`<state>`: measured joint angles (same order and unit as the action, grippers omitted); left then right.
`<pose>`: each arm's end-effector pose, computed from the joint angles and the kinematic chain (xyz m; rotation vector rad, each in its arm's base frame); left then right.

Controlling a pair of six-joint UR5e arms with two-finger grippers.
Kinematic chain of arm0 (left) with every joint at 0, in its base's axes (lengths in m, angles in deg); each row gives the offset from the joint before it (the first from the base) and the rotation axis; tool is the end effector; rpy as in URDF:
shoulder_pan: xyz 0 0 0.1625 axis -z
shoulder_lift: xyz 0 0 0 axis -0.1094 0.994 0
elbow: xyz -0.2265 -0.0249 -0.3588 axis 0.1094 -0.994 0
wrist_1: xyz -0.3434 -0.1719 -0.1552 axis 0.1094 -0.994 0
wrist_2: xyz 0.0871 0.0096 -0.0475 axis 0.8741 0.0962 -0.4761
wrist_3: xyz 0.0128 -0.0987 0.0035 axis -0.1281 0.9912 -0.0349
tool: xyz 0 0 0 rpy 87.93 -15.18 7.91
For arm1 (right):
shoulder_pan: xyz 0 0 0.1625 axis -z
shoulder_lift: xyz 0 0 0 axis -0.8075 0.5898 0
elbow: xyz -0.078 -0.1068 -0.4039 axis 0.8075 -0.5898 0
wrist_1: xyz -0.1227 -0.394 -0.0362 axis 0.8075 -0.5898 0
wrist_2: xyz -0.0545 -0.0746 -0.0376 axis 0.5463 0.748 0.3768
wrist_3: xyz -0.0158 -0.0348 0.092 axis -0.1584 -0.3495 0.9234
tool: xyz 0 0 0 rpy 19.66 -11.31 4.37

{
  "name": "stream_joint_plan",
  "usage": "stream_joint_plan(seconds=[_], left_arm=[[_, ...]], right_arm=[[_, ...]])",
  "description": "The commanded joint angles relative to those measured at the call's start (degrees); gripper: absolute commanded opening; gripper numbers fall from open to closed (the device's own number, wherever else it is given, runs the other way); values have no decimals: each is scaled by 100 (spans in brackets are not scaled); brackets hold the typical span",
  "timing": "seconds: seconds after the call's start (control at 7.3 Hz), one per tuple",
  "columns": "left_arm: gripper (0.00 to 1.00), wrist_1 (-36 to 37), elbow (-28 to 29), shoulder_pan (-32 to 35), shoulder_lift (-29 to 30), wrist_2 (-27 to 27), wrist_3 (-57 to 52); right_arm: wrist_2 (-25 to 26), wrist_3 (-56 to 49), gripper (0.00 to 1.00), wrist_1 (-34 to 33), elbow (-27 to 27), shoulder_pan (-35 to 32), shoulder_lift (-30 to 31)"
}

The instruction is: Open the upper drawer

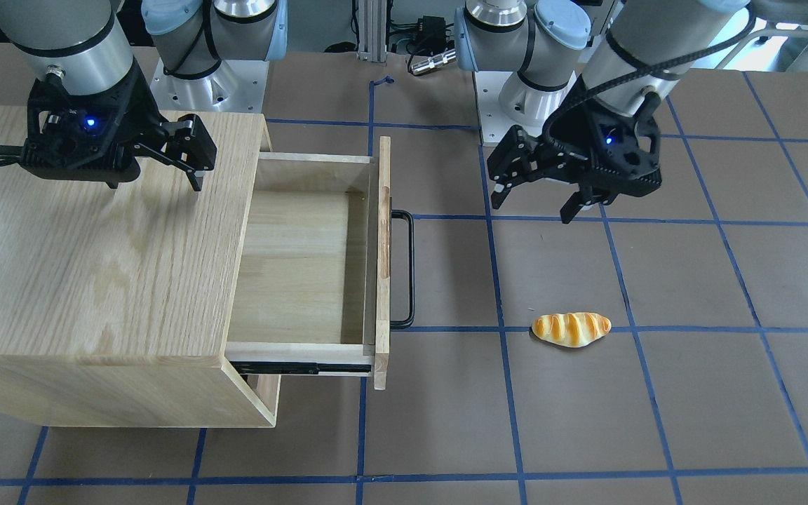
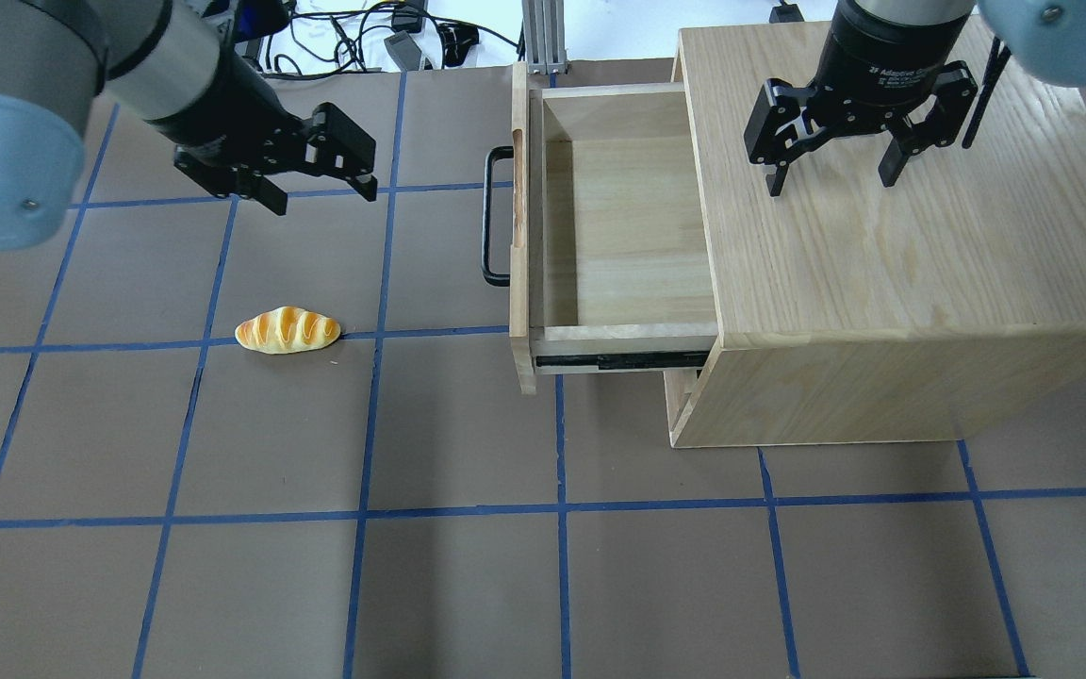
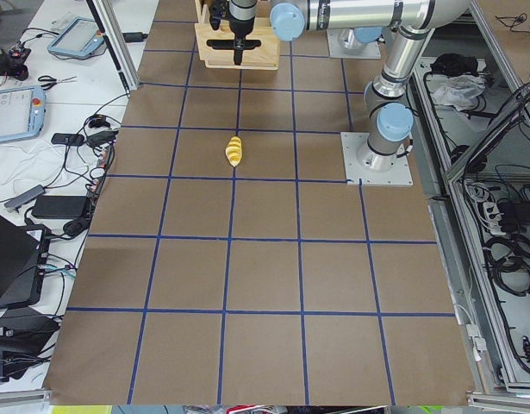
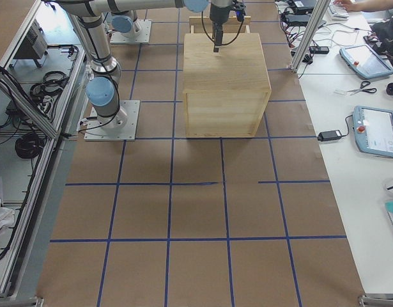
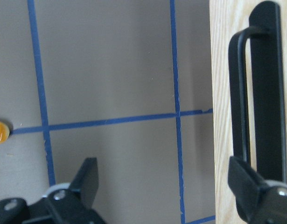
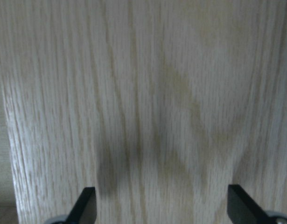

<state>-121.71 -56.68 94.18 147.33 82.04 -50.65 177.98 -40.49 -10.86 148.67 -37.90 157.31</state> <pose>-0.1326 -0.5046 0.4954 -0.0702 -2.9636 0.1661 0.1449 -0.5162 0.5050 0.0190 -3.0967 -0.0695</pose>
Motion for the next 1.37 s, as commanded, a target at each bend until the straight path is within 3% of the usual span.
stream_joint_plan(seconds=[0.0, 1.23], left_arm=[[100, -828, 462, -27, -203, 742, -72], [100, -1006, 534, -18, -212, 751, -55]], right_arm=[[0, 3, 100, 0, 0, -1, 0], [0, -5, 100, 0, 0, -1, 0]])
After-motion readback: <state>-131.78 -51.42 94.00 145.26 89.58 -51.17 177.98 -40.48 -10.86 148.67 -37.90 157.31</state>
